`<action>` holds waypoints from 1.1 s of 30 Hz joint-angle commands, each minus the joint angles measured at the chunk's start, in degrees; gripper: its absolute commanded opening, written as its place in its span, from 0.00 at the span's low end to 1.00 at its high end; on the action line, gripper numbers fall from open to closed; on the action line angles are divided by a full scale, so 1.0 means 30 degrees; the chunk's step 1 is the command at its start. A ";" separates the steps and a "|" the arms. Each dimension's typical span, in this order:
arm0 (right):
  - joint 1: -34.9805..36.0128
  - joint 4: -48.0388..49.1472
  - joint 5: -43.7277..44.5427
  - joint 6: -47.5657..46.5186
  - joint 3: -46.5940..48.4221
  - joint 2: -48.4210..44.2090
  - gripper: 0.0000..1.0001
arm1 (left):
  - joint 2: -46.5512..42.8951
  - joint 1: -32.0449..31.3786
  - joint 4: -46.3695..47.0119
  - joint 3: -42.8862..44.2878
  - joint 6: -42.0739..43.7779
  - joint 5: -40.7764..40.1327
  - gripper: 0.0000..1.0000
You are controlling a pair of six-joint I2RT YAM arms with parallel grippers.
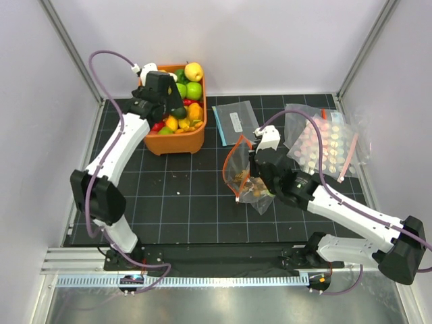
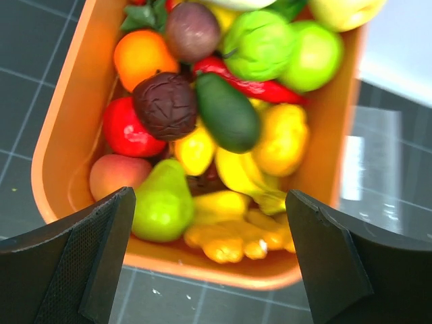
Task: Place the food in the zip-top bag and seal the zipper
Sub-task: Pick up the fake fruit from the bin.
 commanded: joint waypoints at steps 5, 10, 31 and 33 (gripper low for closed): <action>0.0048 0.1301 0.0376 0.0339 -0.0184 -0.0560 0.01 | 0.3957 0.0986 0.0104 0.2204 0.1996 -0.2227 0.96; 0.0048 0.1505 0.0259 0.0340 -0.0300 -0.0443 0.01 | 0.6594 0.1688 0.0772 0.3991 0.3106 -0.2494 0.95; 0.0077 0.1184 0.0143 0.0339 -0.0155 -0.0852 0.01 | 0.4734 0.2217 -0.0603 0.4730 0.1154 0.2622 0.27; 0.0048 0.1184 0.0025 0.0368 -0.0241 -0.1028 0.01 | 0.3732 0.2188 0.0011 0.3505 0.0594 0.3888 0.27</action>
